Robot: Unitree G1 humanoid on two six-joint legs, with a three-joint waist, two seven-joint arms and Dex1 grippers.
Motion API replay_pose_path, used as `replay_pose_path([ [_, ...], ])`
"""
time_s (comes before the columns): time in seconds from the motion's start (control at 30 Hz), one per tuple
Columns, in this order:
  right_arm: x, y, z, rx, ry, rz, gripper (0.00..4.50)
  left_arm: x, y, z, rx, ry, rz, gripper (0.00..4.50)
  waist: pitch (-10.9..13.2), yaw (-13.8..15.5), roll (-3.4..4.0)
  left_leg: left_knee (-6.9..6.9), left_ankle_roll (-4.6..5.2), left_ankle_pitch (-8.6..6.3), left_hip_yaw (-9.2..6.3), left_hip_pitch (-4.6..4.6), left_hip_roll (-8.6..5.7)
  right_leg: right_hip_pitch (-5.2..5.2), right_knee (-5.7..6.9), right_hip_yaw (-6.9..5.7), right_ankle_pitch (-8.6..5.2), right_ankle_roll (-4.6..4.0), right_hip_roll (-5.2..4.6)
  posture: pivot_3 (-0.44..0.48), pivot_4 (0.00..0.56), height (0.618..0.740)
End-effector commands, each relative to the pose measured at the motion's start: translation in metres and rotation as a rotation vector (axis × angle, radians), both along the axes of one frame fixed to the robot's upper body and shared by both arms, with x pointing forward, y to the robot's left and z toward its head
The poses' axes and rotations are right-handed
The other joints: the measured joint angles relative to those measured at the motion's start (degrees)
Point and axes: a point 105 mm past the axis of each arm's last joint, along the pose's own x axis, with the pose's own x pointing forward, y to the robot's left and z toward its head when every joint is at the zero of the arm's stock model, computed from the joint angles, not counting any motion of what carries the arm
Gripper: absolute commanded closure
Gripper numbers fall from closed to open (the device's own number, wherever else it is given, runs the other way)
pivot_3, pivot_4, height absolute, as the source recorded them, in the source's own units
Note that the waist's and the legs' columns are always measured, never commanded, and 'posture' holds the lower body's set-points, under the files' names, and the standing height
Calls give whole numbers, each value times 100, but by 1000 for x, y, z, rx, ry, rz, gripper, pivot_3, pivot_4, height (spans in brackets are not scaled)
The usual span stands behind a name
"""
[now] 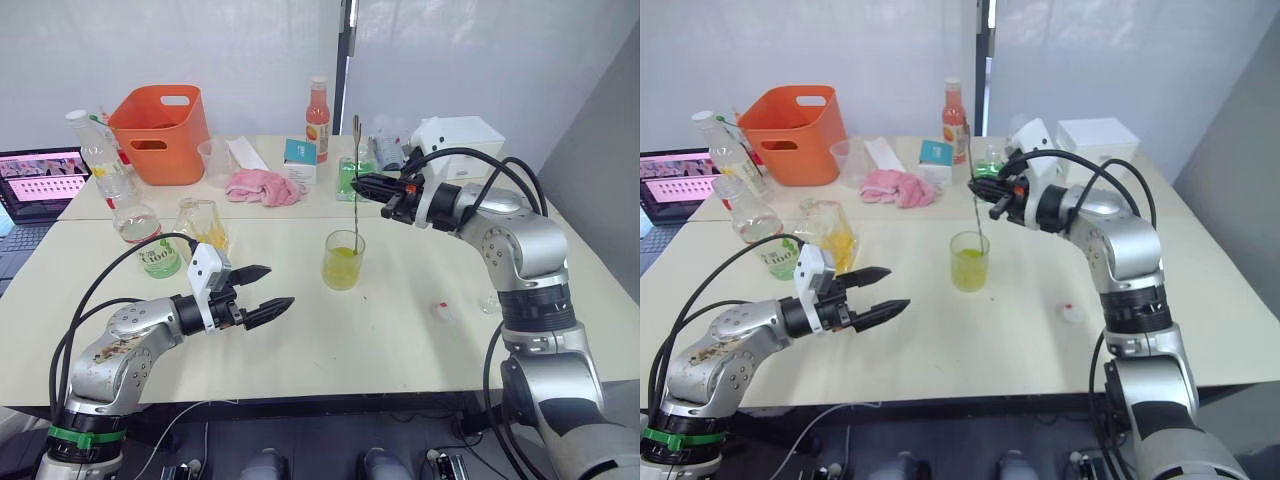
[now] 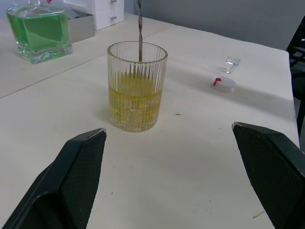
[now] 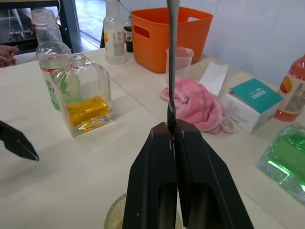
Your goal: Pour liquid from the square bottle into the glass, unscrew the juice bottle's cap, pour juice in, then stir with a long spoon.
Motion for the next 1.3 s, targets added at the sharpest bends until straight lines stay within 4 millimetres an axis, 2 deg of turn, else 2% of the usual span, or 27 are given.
replay_pose_path([
  [0.03, -14, 11, 13, 57, -13, 58, 4500, -2, -1, 9, 0, -49, -5, 23, 0, -11, 0, 0, 0, 0, 0, 1, 0, 0, 0, 0, 0, 0, 0, 0, 150, 715],
  [0.2, -5, 22, 22, 186, -22, 41, 4500, -2, -2, 12, 5, -54, -5, 23, 0, -7, 0, -2, -1, 0, 1, 1, 0, -2, 2, 1, 0, 0, 0, 0, 150, 715],
  [0.37, 13, 14, 26, 223, -77, -35, 4500, -1, -2, 13, 9, -59, -2, 23, 0, 14, 0, 0, 0, 0, 2, -1, -6, -1, -1, 0, 1, 1, -4, 0, 150, 715],
  [0.47, 18, 8, 19, 166, -105, -68, 4500, -2, -1, 14, 9, -61, -1, 23, 0, 10, 0, -1, 0, 0, 2, -1, -5, -1, 0, -1, 0, 0, -2, 0, 150, 715],
  [0.57, 16, 2, 12, 100, -112, -64, 4500, -2, 0, 13, 9, -61, 2, 23, 0, 11, 0, -1, 0, 0, 2, -1, -5, -1, -1, 0, 0, 0, -2, 0, 150, 715],
  [0.7, 3, 0, 9, 50, -89, -7, 4500, -3, 1, 13, 9, -60, 5, 23, 0, 8, 0, -2, 0, 0, 2, -1, -4, -1, -2, 0, 0, 0, -2, 0, 150, 715],
  [0.8, -8, 5, 7, 42, -60, 45, 4500, -3, 2, 13, 9, -60, 8, 23, 0, -2, 0, -2, 0, 0, 1, -1, -2, -2, 0, 0, 0, 0, -2, 0, 150, 715],
  [0.9, -13, 16, 12, 107, -37, 75, 4500, -3, 3, 13, 9, -59, 10, 23, 0, -19, 0, -4, 0, 0, 1, 1, 0, -2, 0, 0, 0, 0, 1, 0, 150, 715],
  [1.07, -13, 20, 13, 130, -33, 71, 4500, -3, 3, 12, 9, -58, 9, 23, 0, 7, 0, -3, -1, 0, 2, 1, -1, -2, 0, 0, 0, 0, -2, 0, 150, 715],
  [1.2, 9, 14, 18, 197, -87, -30, 4500, -2, 3, 13, 13, -58, 4, 23, 0, 12, 0, -2, 0, 0, 3, 0, -5, 0, -2, 0, 1, 0, -5, 0, 150, 715],
  [1.3, 14, 8, 16, 188, -104, -61, 4500, -3, 3, 12, 13, -58, 2, 23, 0, 15, 0, -2, -1, 1, 2, 1, -5, 0, 0, -2, 0, 0, -3, 0, 150, 715],
])
